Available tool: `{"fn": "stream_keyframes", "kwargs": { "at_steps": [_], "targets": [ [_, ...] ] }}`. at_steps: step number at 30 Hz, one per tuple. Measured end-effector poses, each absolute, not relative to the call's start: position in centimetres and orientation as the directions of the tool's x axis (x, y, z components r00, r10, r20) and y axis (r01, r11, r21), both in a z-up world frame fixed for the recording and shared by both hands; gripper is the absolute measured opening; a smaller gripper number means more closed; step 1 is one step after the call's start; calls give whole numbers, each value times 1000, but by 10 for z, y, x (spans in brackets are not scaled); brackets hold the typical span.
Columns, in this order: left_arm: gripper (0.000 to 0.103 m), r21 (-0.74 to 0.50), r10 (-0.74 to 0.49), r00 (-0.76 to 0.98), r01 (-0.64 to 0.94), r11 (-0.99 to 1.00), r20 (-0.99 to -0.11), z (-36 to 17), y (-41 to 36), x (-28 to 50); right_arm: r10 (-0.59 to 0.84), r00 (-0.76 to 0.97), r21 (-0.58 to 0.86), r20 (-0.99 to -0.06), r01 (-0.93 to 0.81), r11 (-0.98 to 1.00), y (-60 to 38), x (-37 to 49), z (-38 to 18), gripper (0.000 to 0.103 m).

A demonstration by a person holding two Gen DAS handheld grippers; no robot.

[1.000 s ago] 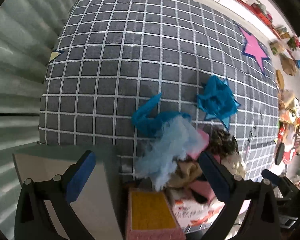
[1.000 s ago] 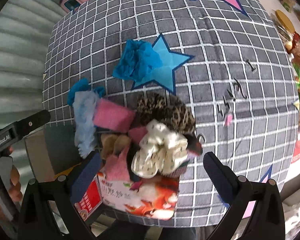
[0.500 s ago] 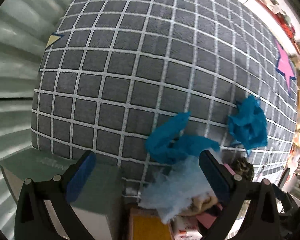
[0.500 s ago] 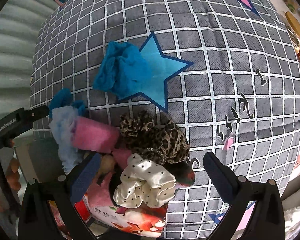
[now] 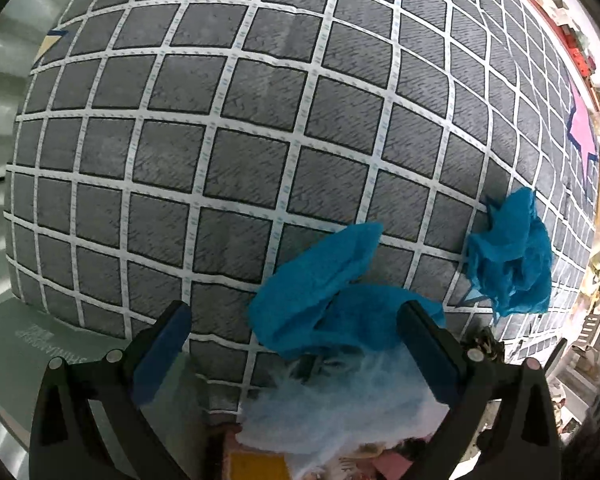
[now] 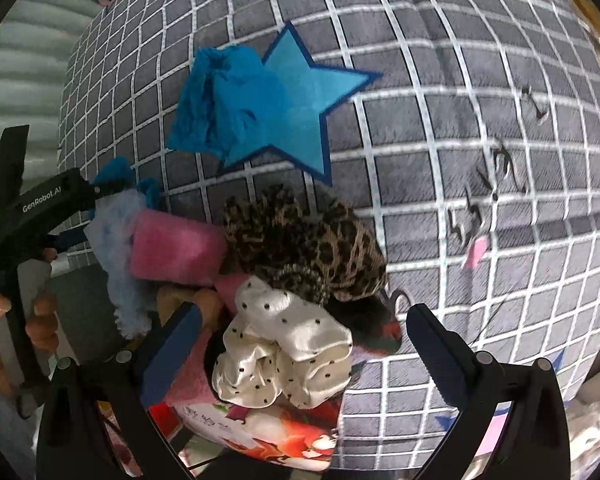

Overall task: Organize soft objects
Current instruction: 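Grasp the blue glove with the left gripper while the right gripper grasps the white polka-dot scrunchie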

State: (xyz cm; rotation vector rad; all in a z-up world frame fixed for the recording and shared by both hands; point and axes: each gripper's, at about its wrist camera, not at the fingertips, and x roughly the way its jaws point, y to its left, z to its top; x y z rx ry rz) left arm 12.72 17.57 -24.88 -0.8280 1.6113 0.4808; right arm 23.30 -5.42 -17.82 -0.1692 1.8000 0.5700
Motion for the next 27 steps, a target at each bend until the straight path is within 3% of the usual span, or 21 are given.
{"fn": "stream_keyframes", "kwargs": {
  "at_steps": [3, 5, 9, 11, 20, 25, 27],
  "targets": [
    [85, -141, -252, -40, -739, 658, -967, -251, 173, 125, 176, -327, 296, -929, -366, 882, -62, 230, -183, 103],
    [69, -156, -270, -36, -738, 656, -962, -250, 181, 128, 172, -325, 291, -930, -365, 884, -66, 233, -186, 103],
    [53, -182, -275, -6, -735, 653, -961, -247, 184, 140, 170, -329, 293, -929, -374, 880, -71, 236, -184, 103],
    [33, -202, -287, 10, -734, 648, -958, -242, 188, 141, 173, -326, 295, -929, -376, 878, -66, 230, -184, 103],
    [30, -219, -241, 76, -725, 653, -968, -203, 208, 138, 89, -296, 231, -951, -486, 843, -44, 202, -185, 103],
    [30, -200, -202, 83, -707, 679, -976, -190, 212, 138, 68, -261, 201, -963, -525, 827, -40, 187, -178, 80],
    [30, -187, -176, 90, -703, 686, -980, -179, 207, 140, 60, -242, 184, -968, -531, 828, -43, 185, -169, 60]
  ]
}}
